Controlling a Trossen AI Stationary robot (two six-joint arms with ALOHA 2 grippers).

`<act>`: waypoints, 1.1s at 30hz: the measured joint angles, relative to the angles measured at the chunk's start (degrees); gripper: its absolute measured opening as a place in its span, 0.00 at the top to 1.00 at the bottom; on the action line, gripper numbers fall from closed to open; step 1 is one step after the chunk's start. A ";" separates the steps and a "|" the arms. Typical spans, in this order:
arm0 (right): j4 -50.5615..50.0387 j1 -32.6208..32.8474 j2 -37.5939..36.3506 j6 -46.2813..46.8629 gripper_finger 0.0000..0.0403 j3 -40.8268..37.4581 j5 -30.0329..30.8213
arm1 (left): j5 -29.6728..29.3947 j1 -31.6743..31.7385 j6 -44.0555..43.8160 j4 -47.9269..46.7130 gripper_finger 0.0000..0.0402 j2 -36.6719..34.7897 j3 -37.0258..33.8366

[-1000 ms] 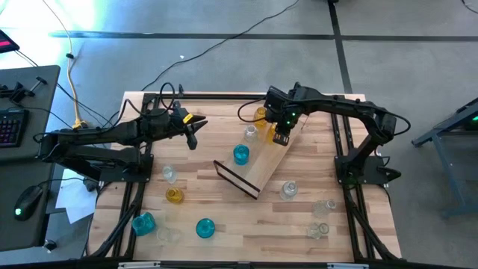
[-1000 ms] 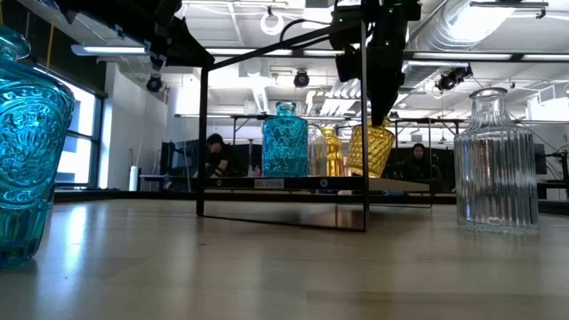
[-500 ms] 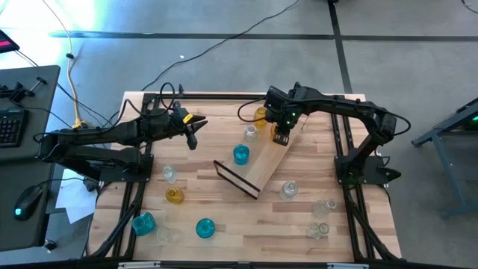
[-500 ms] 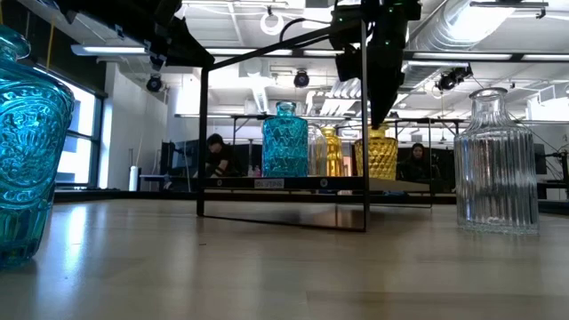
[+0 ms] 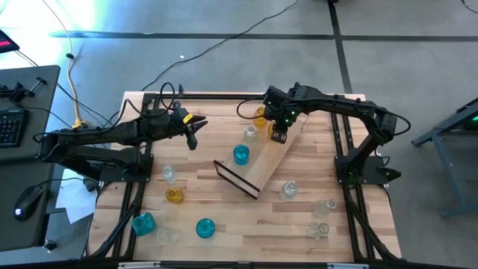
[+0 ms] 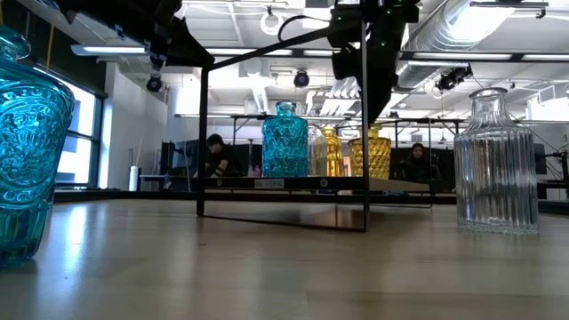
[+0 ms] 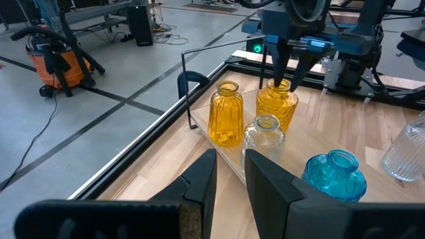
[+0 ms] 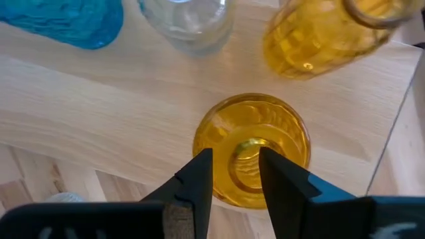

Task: Sort vases onto shelf
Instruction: Put the top yellow vase on the shelf and align with the other yellow vase

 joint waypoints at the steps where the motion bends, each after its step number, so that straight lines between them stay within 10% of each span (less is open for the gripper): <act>1: -0.10 -0.21 0.00 -0.02 0.74 0.00 0.18 | 0.00 -0.01 0.00 0.00 0.82 0.00 0.00; 33: 4.66 -2.71 0.00 -0.96 0.74 0.00 0.20 | 0.00 0.01 0.07 0.00 0.82 0.00 0.00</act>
